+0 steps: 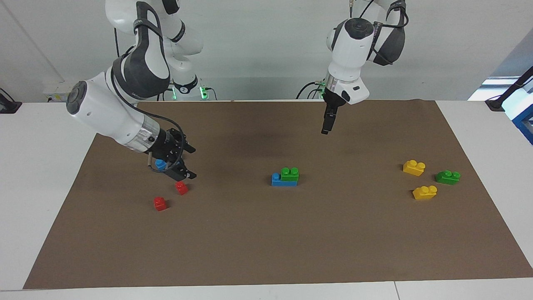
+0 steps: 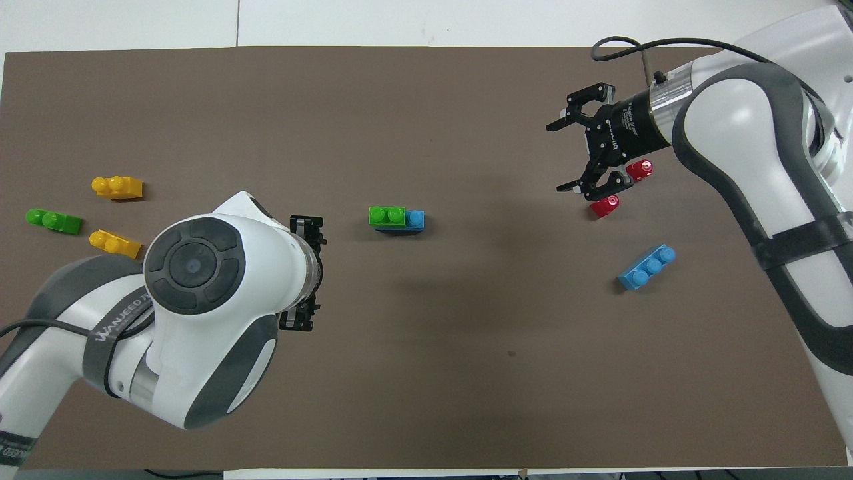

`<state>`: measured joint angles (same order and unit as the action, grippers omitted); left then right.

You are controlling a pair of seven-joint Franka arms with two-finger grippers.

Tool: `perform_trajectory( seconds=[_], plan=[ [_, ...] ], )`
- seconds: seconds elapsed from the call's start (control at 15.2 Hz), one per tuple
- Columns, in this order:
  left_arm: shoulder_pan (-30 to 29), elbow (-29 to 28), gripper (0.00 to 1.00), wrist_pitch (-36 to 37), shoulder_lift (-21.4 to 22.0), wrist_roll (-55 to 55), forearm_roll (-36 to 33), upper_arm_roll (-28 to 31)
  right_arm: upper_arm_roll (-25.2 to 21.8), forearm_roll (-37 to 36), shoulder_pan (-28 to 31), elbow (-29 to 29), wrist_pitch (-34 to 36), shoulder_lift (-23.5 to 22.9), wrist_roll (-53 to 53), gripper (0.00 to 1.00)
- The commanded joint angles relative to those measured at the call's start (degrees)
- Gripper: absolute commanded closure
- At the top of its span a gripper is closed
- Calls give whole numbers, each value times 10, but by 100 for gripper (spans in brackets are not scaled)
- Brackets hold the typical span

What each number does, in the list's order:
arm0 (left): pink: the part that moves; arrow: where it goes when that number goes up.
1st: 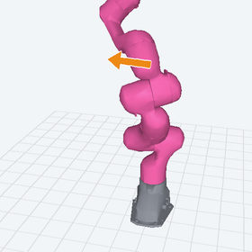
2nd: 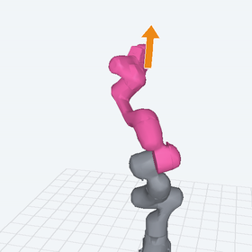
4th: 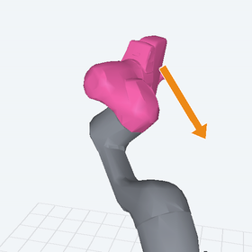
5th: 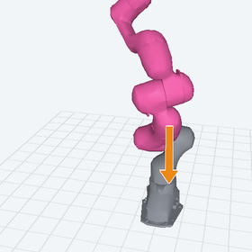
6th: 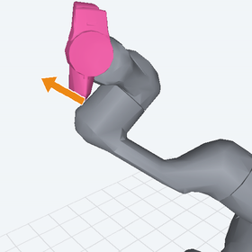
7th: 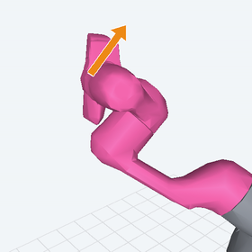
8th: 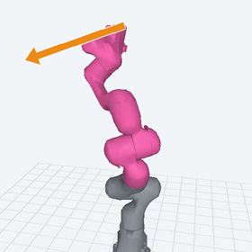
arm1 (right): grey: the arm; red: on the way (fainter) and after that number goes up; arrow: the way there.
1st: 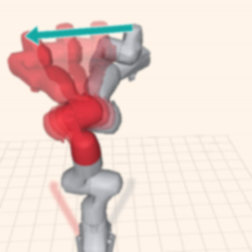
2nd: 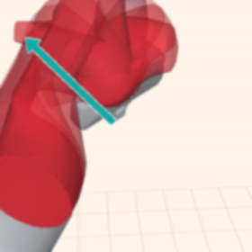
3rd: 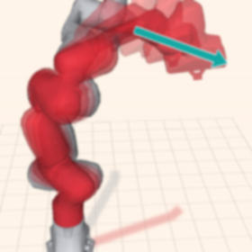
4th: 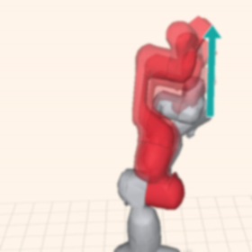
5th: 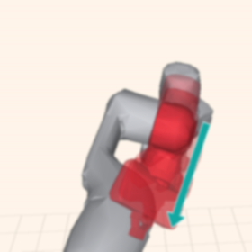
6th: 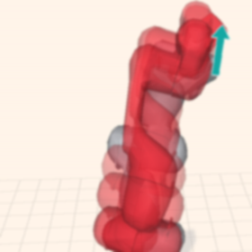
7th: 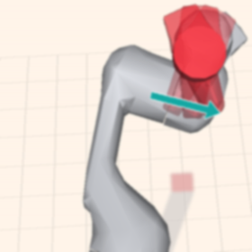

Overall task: Remove green block with left arm and hold with right
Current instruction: 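Lower the left gripper onto the green block while the right gripper reaches the blue block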

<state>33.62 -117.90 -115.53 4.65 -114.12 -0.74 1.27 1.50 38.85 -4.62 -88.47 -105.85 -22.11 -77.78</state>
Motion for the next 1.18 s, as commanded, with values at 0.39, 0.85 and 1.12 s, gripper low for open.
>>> perform_trajectory(
  seconds=[0.39,0.85,1.12],
  plan=[
    [23,57,0,-4,-67,-128,-11,8,1,38,-61,-7,-93,-40,-29,5],
    [23,122,0,1,-135,-129,-5,7,1,39,-100,-7,-153,-82,-41,5],
    [22,143,0,7,-154,-136,2,7,1,39,-132,-5,-205,-103,-65,5]
  ],
)
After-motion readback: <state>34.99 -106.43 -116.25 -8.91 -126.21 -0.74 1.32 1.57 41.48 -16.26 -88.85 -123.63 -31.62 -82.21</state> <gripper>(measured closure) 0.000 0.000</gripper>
